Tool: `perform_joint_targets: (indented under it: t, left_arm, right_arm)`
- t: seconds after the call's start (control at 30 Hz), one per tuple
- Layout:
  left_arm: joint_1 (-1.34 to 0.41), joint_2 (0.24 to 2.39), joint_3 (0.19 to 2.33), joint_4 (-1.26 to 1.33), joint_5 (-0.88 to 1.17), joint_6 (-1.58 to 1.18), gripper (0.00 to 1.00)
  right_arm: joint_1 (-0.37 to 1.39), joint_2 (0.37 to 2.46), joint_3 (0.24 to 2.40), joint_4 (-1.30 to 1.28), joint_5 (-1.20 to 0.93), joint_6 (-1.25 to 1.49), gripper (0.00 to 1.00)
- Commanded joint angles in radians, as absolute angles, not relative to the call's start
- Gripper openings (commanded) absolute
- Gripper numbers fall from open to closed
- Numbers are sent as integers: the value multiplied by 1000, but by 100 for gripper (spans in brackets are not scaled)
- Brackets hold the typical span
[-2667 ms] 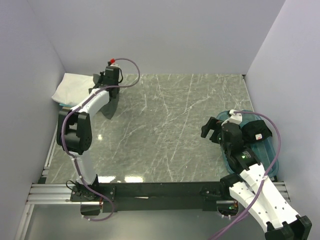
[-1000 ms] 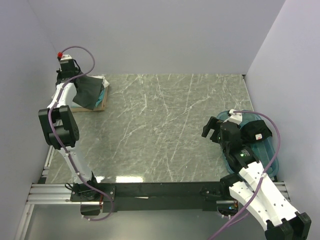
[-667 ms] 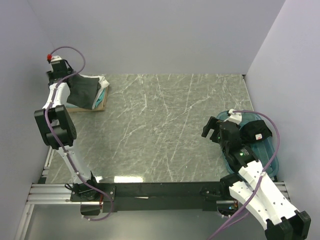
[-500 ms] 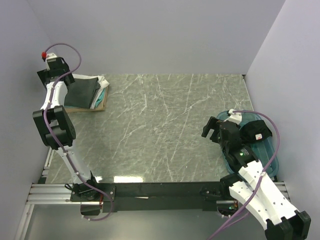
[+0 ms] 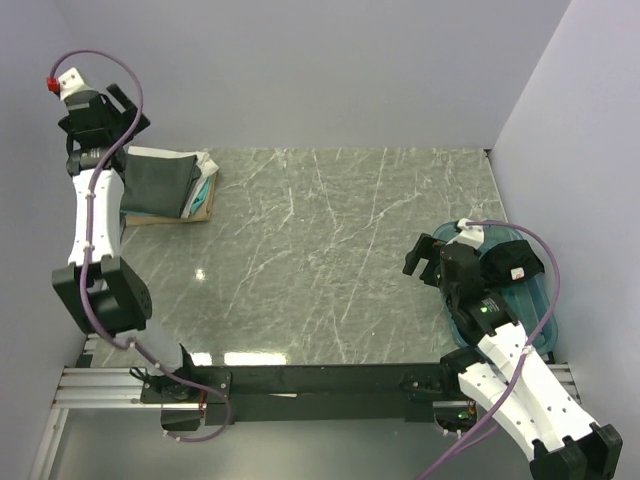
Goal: Fold and stack the t-shirts
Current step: Reset both grippers
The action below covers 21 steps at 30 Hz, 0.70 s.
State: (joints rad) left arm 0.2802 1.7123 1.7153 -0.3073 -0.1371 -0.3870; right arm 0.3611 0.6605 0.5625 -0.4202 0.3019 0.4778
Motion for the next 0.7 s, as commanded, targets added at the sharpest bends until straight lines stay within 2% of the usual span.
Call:
perform_joint_targets:
  t: [0.0, 0.1, 0.3, 0.53, 0.67]
  left_arm:
    - [216, 1603, 1675, -239, -46, -529, 99]
    - [114, 1513, 1590, -220, -78, -557, 99]
    - [-141, 1226, 1177, -71, -104, -627, 99]
    - [-444, 965, 866, -218, -343, -770, 100]
    - [-525, 861, 752, -355, -455, -856, 99]
  right_arm:
    - [360, 655, 609, -410, 295, 469, 100]
    - [360, 661, 617, -414, 259, 468, 100]
    - [359, 657, 632, -425, 227, 466, 100]
    - [361, 626, 611, -403, 189, 489, 100]
    - [360, 620, 580, -341, 147, 485, 100]
